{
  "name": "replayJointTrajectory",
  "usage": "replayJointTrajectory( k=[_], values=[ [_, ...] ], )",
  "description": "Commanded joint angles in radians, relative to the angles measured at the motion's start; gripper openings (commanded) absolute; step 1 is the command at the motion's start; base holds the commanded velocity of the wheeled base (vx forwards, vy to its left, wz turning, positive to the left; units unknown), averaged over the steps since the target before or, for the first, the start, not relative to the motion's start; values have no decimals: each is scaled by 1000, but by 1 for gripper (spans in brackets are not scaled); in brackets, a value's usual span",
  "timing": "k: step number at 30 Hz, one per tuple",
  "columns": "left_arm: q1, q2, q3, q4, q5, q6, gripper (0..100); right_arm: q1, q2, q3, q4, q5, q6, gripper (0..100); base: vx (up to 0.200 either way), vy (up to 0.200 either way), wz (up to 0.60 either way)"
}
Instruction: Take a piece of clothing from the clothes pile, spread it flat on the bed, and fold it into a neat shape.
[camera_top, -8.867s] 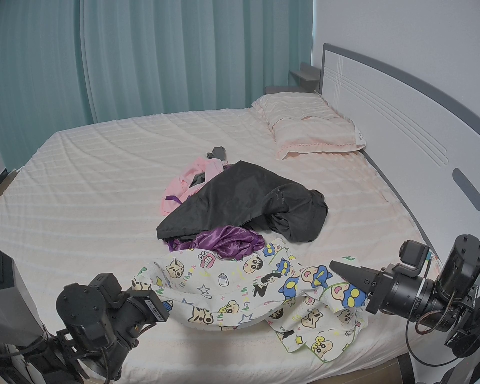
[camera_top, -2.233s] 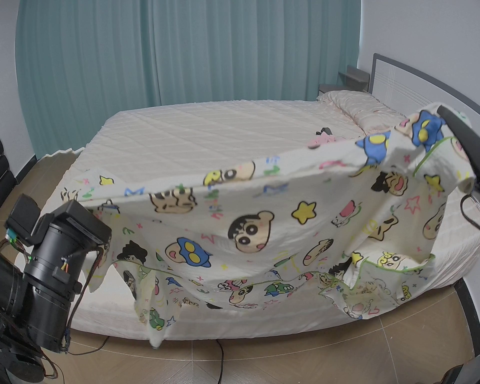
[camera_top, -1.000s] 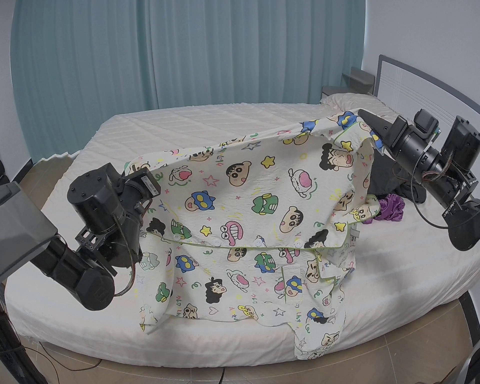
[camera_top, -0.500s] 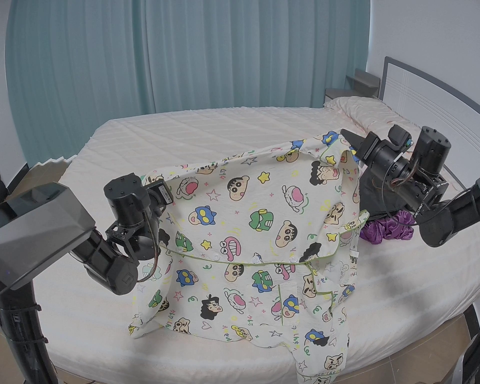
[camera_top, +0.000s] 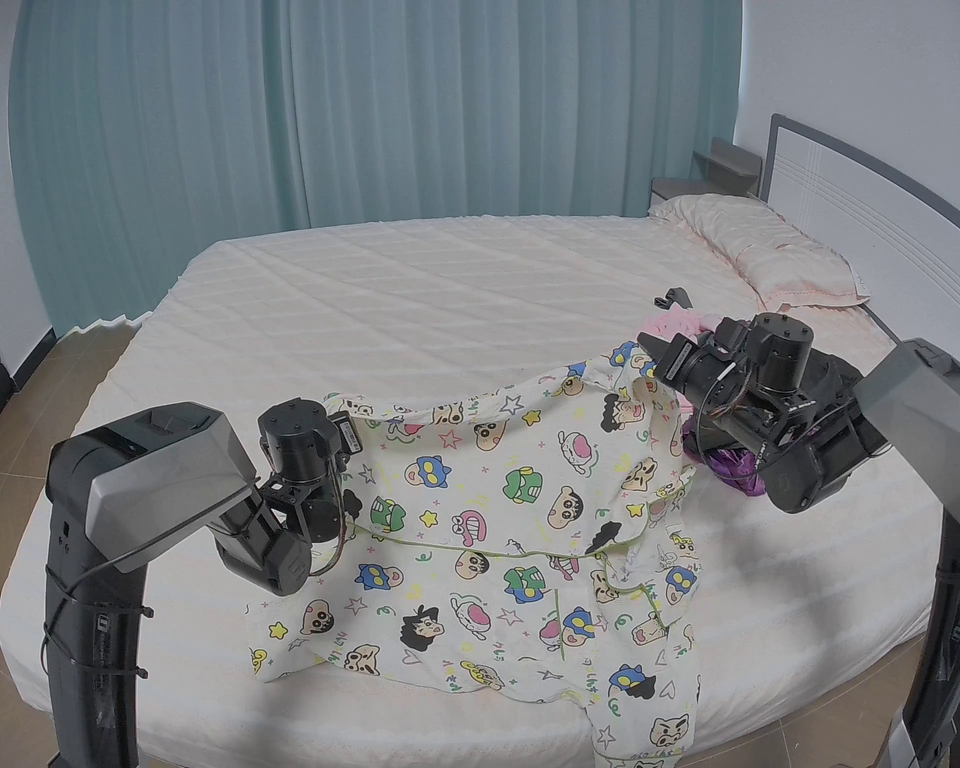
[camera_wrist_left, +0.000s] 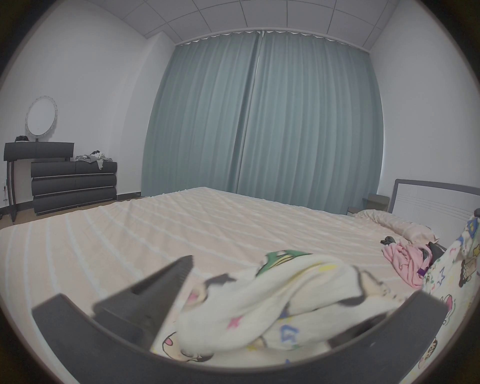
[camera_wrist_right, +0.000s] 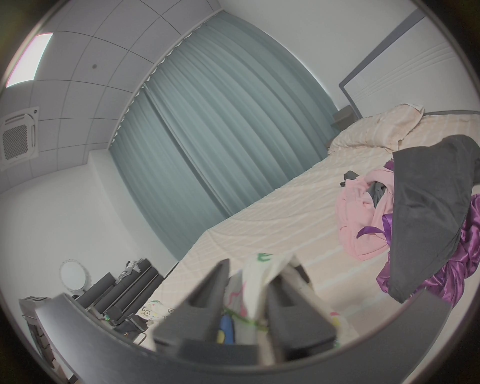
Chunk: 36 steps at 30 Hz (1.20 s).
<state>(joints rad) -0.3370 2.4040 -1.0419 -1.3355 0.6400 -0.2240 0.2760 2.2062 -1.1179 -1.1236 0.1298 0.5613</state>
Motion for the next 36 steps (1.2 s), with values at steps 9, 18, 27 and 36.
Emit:
replayJointTrajectory(
  k=[9,18,27,36],
  values=[
    [90,83,-84,-2,4,-1,100,2,231,-270,53,-220,120,100,0,0,0],
    [148,75,-98,19,0,5,100,-17,241,-361,208,-260,347,100,0,0,0],
    [148,-20,-4,16,-23,-6,100,-70,218,-382,300,-260,443,100,0,0,0],
    [136,-244,295,15,-134,-123,100,-109,73,-195,297,-148,364,100,0,0,0]
  ],
)
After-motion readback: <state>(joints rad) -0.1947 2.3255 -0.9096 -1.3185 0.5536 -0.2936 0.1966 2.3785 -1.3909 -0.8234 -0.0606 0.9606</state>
